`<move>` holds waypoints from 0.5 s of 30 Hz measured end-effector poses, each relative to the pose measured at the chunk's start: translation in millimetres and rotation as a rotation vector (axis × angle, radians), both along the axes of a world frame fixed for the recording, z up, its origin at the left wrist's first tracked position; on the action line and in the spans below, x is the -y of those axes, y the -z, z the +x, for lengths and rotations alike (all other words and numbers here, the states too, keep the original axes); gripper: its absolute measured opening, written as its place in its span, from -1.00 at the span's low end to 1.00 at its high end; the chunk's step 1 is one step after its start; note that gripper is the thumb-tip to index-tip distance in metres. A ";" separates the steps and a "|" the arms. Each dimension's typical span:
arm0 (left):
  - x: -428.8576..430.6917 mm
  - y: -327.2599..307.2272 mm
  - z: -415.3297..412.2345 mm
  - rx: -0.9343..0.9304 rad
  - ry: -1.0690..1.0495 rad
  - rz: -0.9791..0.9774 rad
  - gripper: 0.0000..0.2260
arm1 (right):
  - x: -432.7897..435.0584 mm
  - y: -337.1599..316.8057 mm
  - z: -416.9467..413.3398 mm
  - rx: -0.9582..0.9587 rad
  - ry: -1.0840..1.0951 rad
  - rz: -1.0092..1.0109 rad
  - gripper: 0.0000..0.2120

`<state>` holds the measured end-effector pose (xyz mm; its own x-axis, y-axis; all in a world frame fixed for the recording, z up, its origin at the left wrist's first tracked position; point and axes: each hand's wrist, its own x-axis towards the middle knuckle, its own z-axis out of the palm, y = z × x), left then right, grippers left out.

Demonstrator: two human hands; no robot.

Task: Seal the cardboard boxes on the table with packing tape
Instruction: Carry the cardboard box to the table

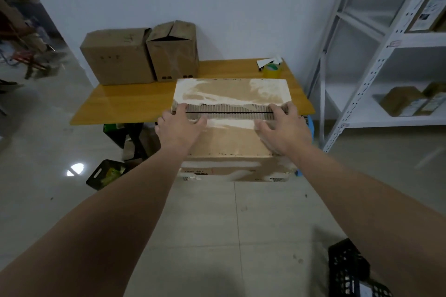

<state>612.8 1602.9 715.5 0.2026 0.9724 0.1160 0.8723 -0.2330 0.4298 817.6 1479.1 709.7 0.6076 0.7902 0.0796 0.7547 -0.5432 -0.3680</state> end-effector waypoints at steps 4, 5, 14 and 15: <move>-33.4 3.7 47.0 0.005 0.006 -0.023 -0.39 | -31.7 1.2 46.0 0.028 0.010 0.017 -0.38; -41.9 4.6 60.1 0.011 0.007 -0.025 -0.38 | -40.3 1.4 59.1 0.035 0.011 0.022 -0.39; -117.4 7.5 193.5 0.075 -0.042 -0.020 -0.37 | -120.6 -4.6 197.9 0.046 -0.060 0.041 -0.39; -124.4 6.3 207.0 0.083 -0.057 -0.027 -0.37 | -129.9 -6.5 213.2 0.055 -0.073 0.047 -0.40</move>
